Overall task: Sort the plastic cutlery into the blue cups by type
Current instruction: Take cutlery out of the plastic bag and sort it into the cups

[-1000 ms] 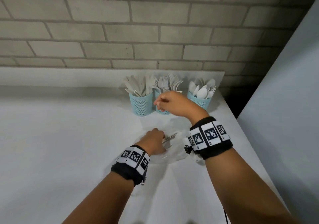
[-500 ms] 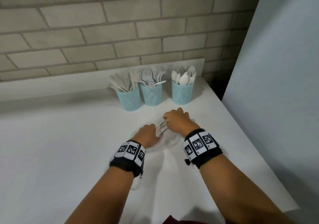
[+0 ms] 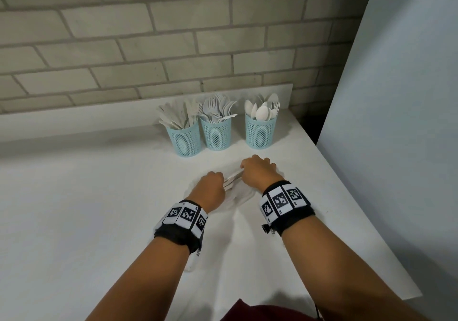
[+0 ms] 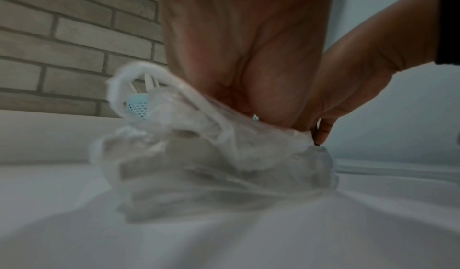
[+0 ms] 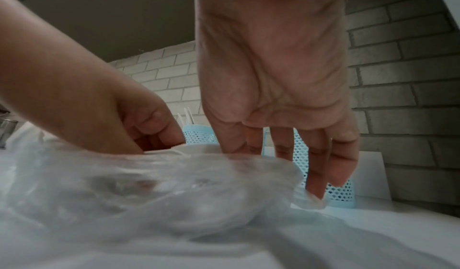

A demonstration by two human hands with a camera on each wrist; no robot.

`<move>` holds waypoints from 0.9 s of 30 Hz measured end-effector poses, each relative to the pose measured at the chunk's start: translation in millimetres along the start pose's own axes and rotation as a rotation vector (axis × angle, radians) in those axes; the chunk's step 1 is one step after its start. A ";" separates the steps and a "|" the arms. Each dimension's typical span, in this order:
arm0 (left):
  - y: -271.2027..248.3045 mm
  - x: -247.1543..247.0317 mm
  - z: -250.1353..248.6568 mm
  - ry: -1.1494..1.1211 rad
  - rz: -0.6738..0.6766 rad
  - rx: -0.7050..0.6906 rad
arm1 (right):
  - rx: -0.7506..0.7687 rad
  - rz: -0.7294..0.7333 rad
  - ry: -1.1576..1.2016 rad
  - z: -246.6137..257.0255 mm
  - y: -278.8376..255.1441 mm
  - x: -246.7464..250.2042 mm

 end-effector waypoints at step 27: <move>-9.4 11.1 8.6 -0.298 0.011 0.023 | -0.076 -0.073 0.220 -14.7 -4.4 10.6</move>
Point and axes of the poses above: each hand's wrist, its own y-axis towards the middle knuckle, its own x-axis out of the back of the hand, z = x × y, the point moved 10 cm from there along y, towards the middle knuckle, and after that the axes turned 5 degrees about z, right-handed, at the moved point
